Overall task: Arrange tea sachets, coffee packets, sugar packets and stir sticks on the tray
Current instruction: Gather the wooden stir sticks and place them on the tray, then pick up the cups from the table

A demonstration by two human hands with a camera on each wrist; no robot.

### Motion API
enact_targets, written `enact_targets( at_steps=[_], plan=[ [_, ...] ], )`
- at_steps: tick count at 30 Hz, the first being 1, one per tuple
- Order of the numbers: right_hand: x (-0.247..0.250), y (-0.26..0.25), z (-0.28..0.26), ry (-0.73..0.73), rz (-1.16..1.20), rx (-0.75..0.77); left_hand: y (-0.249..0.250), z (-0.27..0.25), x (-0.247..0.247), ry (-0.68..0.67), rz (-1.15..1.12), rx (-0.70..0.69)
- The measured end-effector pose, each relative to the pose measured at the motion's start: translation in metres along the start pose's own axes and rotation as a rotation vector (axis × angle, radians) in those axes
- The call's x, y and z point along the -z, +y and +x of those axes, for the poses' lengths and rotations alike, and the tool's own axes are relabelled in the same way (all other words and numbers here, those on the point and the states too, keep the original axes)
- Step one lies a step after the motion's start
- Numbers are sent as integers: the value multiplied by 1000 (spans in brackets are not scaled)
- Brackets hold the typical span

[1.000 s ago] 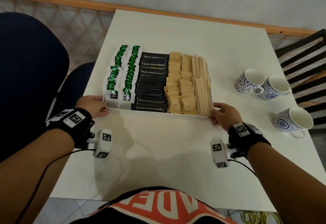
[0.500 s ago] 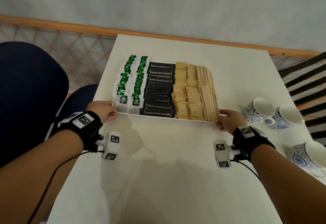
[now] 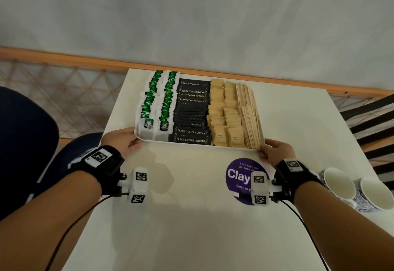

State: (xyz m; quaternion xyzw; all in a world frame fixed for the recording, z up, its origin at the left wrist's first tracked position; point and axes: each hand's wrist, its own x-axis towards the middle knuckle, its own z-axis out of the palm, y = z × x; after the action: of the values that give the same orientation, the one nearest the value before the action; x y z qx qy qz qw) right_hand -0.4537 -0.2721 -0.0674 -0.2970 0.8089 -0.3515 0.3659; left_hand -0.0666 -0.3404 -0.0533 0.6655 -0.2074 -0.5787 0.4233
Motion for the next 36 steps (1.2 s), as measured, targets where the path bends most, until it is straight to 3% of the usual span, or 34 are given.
enact_targets(
  at_steps=[5,12,18,22,26,31,36],
  plan=[
    [-4,-10,18,1,39,-4,5,16,-6,-67,-17,-32],
    [-6,-8,24,24,14,29,4,23,-7,18,-24,-50],
    [-7,-8,7,66,-96,103,-1,14,-3,7,-18,-71],
    [-3,-8,-10,68,-236,38,-16,2,3,39,39,-73],
    [-2,-8,-35,-29,-264,11,-29,-20,1,38,214,-77],
    [24,-16,-69,-196,-313,194,-44,-68,-25,-140,624,-84],
    [100,-26,-95,-147,-407,434,-66,-137,-94,-352,768,-202]
  ],
)
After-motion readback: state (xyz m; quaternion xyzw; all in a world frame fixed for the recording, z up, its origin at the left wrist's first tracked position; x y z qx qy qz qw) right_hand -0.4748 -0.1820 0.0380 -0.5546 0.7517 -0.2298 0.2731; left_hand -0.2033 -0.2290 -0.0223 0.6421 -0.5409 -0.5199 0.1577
